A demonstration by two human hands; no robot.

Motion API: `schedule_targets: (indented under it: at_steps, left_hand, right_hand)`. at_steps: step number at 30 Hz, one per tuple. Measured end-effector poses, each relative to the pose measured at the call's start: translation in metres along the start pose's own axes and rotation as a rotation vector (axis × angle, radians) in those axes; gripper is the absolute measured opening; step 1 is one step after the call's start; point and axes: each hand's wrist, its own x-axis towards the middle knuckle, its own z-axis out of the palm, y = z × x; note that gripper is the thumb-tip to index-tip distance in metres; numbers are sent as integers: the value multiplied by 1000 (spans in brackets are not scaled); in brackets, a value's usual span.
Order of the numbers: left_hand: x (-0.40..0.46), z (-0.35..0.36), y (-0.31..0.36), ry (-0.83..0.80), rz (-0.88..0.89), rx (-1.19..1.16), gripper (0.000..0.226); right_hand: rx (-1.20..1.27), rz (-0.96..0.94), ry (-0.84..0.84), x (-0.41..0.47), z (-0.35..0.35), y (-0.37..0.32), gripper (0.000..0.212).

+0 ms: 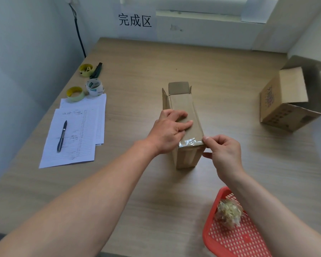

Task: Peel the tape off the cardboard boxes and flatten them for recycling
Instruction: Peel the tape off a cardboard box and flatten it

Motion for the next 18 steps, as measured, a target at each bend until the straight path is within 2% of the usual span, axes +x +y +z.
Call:
schedule_targets:
  at_steps: [3,9,14,18]
  left_hand:
    - [1,-2,3,-21,-16,49,40]
    - [3,-2,11,-60,-24,117,41]
    - [3,-3,11,-54,-27,146,42]
    - [-3,-4,12,-44,-39,161,42]
  right_hand:
    - [8,-32,68,-3,4,8,30]
    - [9,-104,184,-13,8,23,24]
    - [20,-140,198,-18,11,24,25]
    - [85,-80,162,-18,13,19,25]
